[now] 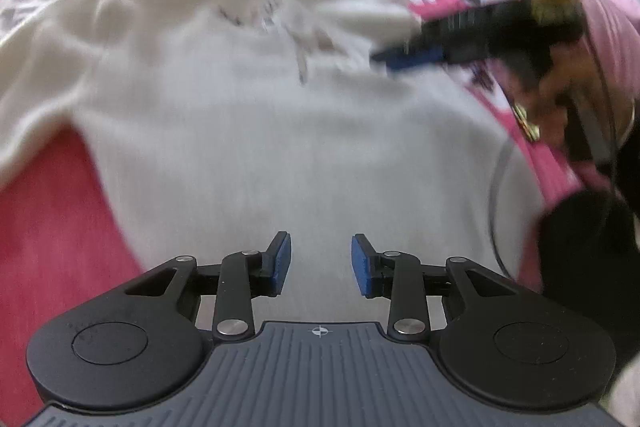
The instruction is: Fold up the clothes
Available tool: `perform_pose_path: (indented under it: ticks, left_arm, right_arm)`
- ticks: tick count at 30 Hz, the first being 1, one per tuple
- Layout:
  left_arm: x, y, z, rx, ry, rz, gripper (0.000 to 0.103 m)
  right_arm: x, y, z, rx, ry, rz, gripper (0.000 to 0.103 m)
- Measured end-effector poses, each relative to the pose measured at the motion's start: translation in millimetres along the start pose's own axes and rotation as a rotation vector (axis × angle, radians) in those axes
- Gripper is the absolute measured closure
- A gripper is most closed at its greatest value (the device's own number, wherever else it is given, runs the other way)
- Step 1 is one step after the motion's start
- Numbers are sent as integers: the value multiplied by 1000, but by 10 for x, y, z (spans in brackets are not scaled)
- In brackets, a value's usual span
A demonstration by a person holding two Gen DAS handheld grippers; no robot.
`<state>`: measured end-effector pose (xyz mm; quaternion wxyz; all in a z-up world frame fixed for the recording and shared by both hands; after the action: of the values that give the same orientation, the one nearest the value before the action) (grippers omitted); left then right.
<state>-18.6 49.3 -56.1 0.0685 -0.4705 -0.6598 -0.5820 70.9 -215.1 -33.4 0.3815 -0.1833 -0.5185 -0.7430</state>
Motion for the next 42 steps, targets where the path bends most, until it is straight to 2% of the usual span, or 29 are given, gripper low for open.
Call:
perform_pose_path:
  ticks: [3,4,6,8,10,13,15,17,18,20,22,23,26,28,30,31,34,36,39,42]
  left_arm:
    - [-153,75,157,22,42,-9,70]
    - [-172,99,217,30,56,-12,70]
    - [-152,201,345,64,52,-52,70]
    - [-126,323,474,91,48,-105,70]
    - [-159,457,607,93,80,-161,69]
    - [-293,607,838,142,128,-216,69]
    - [-376,609,990,168,173,-241,69]
    - [-439,559,1157,181,256,-239,69]
    - [-449,534,1239,212,270,-237,69]
    - [-352,548,1356,300,221,-271,69]
    - [-246,616,1415,325,202,-322,67]
    - [-226,661,1437,306,215,-347,64]
    - [-280,741,1567,274,286,-371,62]
    - [-332,749,1720,297,330,-383,62]
    - [-354,707,1875,339,356,-391,64]
    - [-356,687,1933,360,342,-391,64]
    - [-310,669,1947,358,319,-401,64]
    - [-297,673,1902,329,321,-398,63]
    - [-294,686,1847,311,315,-398,62]
    - [-276,709,1786,299,294,-410,60]
  right_arm:
    - [-183,39,-219,64,-122,17,69]
    - [-207,74,-315,61,-159,11,77]
    - [-131,189,-330,90,-194,-29,75]
    - [-137,235,-78,200,-107,-28,75]
    - [-144,278,178,311,-17,-26,75]
    - [-430,290,481,405,97,3,75]
    - [-754,309,453,401,83,33,76]
    - [-1030,388,272,412,-30,19,78]
    - [-1065,487,175,348,-55,-7,79]
    - [-1004,691,171,306,-121,-70,76]
    - [-943,820,384,368,-50,-110,76]
    - [-978,848,517,391,1,-106,76]
    - [-1211,883,919,460,139,-78,76]
    - [-1494,874,1141,481,189,-62,76]
    - [-1870,938,1233,416,209,-37,76]
    - [-2002,951,1237,380,197,-37,76]
    - [-2349,1145,1163,289,44,-121,80]
    - [-2359,1290,981,110,48,-165,80]
    - [-2095,1286,841,21,67,-228,76]
    - [-1643,1133,727,10,97,-260,72]
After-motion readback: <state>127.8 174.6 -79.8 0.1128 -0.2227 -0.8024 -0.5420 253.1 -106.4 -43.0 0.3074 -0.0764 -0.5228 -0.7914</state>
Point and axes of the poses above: each gripper's, at about its wrist camera, not at the fingertips, and x roughly against the way its jaws point, z to its left, y to its top, the point moved 2 cm from there along -x, roughly the way its jaws point, and after that the axes turned 13 degrees about -z, right-handed, at the moved point
